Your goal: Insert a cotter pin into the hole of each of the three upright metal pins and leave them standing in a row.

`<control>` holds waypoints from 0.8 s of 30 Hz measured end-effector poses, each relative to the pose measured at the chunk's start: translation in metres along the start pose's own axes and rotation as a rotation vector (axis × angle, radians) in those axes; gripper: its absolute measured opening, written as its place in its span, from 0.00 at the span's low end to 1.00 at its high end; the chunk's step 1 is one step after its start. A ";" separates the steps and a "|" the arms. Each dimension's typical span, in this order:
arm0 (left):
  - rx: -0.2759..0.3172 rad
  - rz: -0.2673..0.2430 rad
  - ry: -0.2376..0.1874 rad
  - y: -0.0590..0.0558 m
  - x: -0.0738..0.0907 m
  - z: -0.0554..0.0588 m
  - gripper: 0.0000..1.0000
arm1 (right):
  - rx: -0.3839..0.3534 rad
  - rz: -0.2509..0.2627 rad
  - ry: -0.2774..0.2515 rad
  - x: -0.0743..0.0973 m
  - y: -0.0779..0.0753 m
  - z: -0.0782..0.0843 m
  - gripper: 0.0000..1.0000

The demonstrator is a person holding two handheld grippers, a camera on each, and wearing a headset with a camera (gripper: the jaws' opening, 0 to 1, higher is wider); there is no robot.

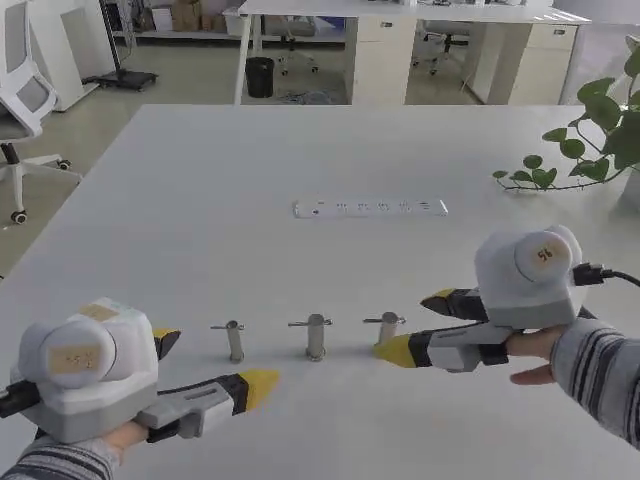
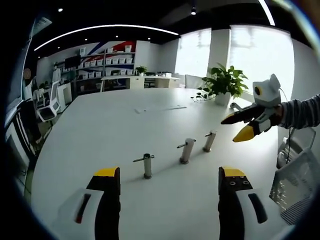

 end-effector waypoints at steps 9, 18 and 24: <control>0.023 -0.010 -0.007 -0.003 0.012 -0.004 0.87 | -0.056 0.026 -0.037 0.009 0.010 0.004 0.77; 0.073 -0.024 -0.043 -0.003 0.023 -0.008 0.96 | -0.084 0.039 -0.062 0.017 0.019 0.008 0.84; 0.066 -0.031 -0.025 -0.004 0.025 -0.006 0.99 | -0.113 0.052 -0.104 0.020 0.018 0.005 0.87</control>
Point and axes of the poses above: the centre of the closed fingertips' face, and the gripper's own axes: x roughly backward along the fingers, y roughly to its left, z roughly out of its underside, the point moved 2 cm from there along x, roughly backward along the fingers, and after that the axes turned 8 degrees about y, right-handed, at the moved point
